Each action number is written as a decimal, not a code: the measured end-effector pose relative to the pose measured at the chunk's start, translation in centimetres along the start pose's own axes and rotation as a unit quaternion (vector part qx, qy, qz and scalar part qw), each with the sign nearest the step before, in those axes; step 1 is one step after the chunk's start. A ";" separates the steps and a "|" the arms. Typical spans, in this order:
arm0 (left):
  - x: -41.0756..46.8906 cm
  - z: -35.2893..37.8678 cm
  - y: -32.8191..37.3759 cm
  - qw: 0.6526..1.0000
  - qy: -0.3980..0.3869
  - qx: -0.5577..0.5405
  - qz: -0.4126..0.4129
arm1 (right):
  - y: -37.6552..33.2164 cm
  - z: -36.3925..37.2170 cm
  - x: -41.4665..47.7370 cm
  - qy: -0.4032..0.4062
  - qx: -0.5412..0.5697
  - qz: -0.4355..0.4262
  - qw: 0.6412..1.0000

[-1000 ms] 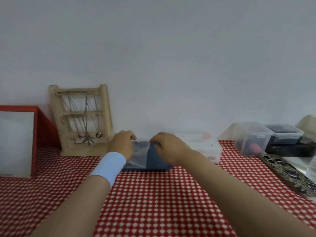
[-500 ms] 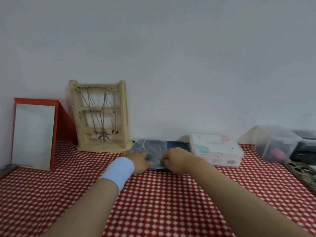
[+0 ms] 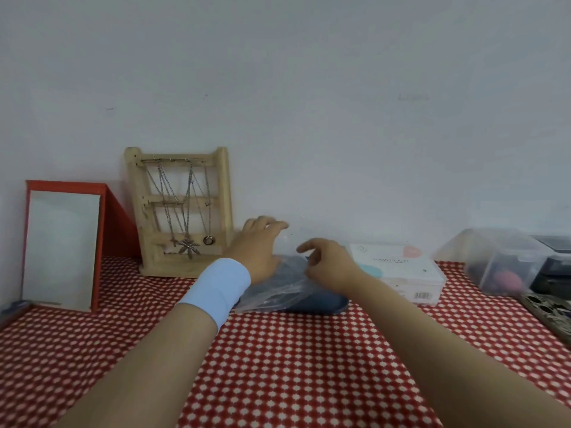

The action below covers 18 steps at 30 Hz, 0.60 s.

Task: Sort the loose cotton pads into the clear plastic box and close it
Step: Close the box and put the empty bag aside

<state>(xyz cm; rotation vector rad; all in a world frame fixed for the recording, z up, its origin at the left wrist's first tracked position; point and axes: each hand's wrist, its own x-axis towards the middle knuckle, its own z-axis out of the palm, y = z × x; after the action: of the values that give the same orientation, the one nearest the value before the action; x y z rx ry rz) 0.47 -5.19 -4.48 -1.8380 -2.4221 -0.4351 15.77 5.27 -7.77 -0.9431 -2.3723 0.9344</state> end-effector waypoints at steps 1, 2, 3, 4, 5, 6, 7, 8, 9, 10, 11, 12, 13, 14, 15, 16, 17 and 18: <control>0.2 -0.5 0.3 1.000 -0.008 0.021 0.020 | -0.4 -0.8 0.0 0.006 0.022 -0.039 0.999; 0.5 -0.9 0.5 0.998 -0.026 0.043 0.032 | -0.7 -1.5 -0.1 0.010 0.052 -0.075 0.996; 0.7 -1.3 0.5 0.997 -0.043 0.056 0.038 | -1.1 -2.2 -0.3 0.017 0.087 -0.104 0.991; 0.8 -1.6 0.4 0.997 -0.048 0.053 0.042 | -1.3 -2.8 -0.3 0.032 0.130 -0.122 0.983; 0.9 -1.8 0.1 0.998 -0.039 0.036 0.044 | -1.5 -3.4 -0.5 0.048 0.176 -0.129 0.975; 0.9 -1.8 -0.1 0.999 -0.020 0.016 0.045 | -1.7 -3.9 -0.6 0.060 0.216 -0.120 0.967; 0.8 -1.9 -0.3 0.999 0.001 -0.004 0.042 | -1.8 -4.4 -0.7 0.064 0.246 -0.096 0.963; 0.6 -1.9 -0.4 0.999 0.021 -0.033 0.035 | -1.8 -4.8 -0.8 0.053 0.260 -0.060 0.962; 0.4 -1.9 -0.5 0.996 0.034 -0.075 0.021 | -1.7 -5.3 -0.9 0.029 0.258 -0.021 0.966; 0.2 -1.8 -0.6 0.992 0.043 -0.117 0.005 | -1.7 -5.8 -1.0 0.002 0.242 0.010 0.970; -0.1 -1.8 -0.6 0.988 0.050 -0.145 -0.009 | -1.5 -6.1 -1.0 -0.014 0.222 0.029 0.975; -0.4 -1.9 -0.5 0.986 0.053 -0.154 -0.019 | -1.2 -6.3 -1.0 -0.015 0.212 0.038 0.976; -0.7 -1.9 -0.5 0.986 0.049 -0.155 -0.031 | -0.9 -6.4 -0.8 -0.004 0.219 0.041 0.975; -0.9 -1.9 -0.5 0.986 0.034 -0.155 -0.043 | -0.9 -6.4 -0.7 0.013 0.237 0.040 0.971; -1.1 -1.9 -0.5 0.985 0.014 -0.161 -0.054 | -0.9 -6.5 -0.5 0.038 0.249 0.035 0.967; -1.2 -1.7 -0.4 0.982 -0.008 -0.176 -0.064 | -1.2 -6.4 -0.4 0.067 0.254 0.024 0.965; -1.4 -1.6 -0.3 0.977 -0.021 -0.201 -0.073 | -1.7 -6.4 -0.4 0.095 0.262 0.013 0.960; -1.5 -1.4 -0.3 0.969 -0.023 -0.233 -0.081 | -2.1 -6.3 -0.3 0.111 0.276 0.002 0.955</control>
<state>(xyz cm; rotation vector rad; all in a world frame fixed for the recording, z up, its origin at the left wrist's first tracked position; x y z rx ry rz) 0.48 -7.01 -3.53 -1.8153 -2.6844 -1.0679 18.79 6.61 -1.99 -0.7748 -1.7745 1.3209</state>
